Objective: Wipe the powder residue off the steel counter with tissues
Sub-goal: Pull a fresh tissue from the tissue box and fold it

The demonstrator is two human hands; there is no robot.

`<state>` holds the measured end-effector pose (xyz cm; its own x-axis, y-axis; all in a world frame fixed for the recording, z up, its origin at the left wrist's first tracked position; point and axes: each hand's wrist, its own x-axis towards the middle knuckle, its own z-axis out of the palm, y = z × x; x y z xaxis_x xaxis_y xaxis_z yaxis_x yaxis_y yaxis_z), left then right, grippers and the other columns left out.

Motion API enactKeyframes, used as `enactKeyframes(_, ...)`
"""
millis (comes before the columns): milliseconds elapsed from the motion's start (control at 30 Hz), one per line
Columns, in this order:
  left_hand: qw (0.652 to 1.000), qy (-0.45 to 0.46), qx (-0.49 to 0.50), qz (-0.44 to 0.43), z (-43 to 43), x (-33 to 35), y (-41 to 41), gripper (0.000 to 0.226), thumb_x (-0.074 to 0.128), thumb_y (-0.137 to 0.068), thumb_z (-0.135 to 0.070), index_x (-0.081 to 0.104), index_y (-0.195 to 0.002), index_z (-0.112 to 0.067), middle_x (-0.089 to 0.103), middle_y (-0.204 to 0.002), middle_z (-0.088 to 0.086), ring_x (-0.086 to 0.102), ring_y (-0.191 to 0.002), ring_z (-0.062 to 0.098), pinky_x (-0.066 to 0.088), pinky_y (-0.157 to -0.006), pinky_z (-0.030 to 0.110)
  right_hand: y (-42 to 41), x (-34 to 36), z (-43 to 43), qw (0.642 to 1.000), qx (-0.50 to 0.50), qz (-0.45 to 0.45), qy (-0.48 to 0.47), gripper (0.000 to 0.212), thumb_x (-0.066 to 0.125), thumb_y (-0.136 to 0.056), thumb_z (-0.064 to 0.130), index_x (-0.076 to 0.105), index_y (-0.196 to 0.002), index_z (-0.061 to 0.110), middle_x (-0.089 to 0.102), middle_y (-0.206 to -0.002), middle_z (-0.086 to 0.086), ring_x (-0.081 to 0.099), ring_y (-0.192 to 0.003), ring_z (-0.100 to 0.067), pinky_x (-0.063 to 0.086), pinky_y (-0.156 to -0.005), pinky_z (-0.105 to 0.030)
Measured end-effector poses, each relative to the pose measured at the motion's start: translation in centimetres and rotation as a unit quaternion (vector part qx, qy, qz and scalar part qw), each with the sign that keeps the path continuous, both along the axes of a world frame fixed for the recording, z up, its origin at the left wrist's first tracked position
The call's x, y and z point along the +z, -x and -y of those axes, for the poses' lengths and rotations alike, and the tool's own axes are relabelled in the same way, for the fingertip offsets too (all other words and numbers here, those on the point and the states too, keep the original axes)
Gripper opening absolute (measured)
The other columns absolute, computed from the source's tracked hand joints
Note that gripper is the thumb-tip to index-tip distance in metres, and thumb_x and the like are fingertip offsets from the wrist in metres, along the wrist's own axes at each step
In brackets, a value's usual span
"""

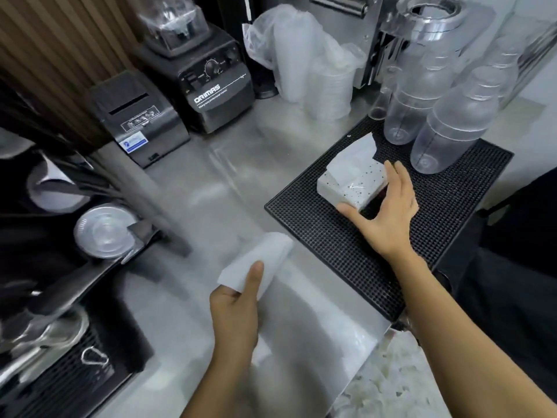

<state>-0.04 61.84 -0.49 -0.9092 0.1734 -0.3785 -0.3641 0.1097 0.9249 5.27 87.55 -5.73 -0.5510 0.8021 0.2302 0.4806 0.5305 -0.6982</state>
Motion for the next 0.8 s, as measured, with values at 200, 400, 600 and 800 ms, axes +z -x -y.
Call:
enactKeyframes(200,0.996,-0.053,0.016,0.068,3.5,0.5,-0.2,0.021,0.07,-0.085,-0.028,0.074,-0.094,-0.009,0.075,-0.095,0.003,0.07,-0.09,0.017,0.054,-0.072,0.027,-1.8,1.4,8.5,0.988,0.077,-0.128,0.024,0.064,0.067,-0.087,0.041,0.041,-0.139,0.014,0.037,-0.145,-0.003,0.033,-0.137,-0.012,0.028,-0.115,-0.037)
enactKeyframes(400,0.992,-0.065,-0.01,0.104,7.5,0.7,-1.3,0.025,0.073,-0.082,-0.032,0.074,-0.096,-0.012,0.072,-0.102,0.015,0.066,-0.1,0.038,0.046,-0.096,0.058,-3.4,3.9,18.2,0.9,0.233,-0.095,0.357,0.055,0.074,-0.079,0.039,0.051,-0.128,0.032,0.042,-0.142,0.012,0.04,-0.128,0.011,0.037,-0.1,-0.008)
enactKeyframes(600,0.996,-0.041,-0.06,0.044,13.3,2.7,-2.2,0.016,0.064,-0.087,-0.017,0.073,-0.097,-0.007,0.074,-0.095,0.01,0.069,-0.095,0.03,0.053,-0.083,0.044,-3.4,5.3,22.0,0.806,0.316,0.041,0.499,0.034,0.078,-0.082,0.034,0.069,-0.107,0.013,0.073,-0.106,-0.004,0.07,-0.101,-0.022,0.057,-0.089,-0.041)
enactKeyframes(800,0.999,-0.038,-0.021,0.015,21.4,4.8,-2.6,0.017,0.062,-0.087,-0.016,0.073,-0.094,-0.005,0.075,-0.089,0.012,0.071,-0.08,0.024,0.054,-0.063,0.027,-2.3,7.9,27.9,0.75,0.375,0.047,0.543,0.026,0.075,-0.083,0.012,0.067,-0.098,-0.007,0.073,-0.094,-0.019,0.071,-0.081,-0.025,0.056,-0.067,-0.028)
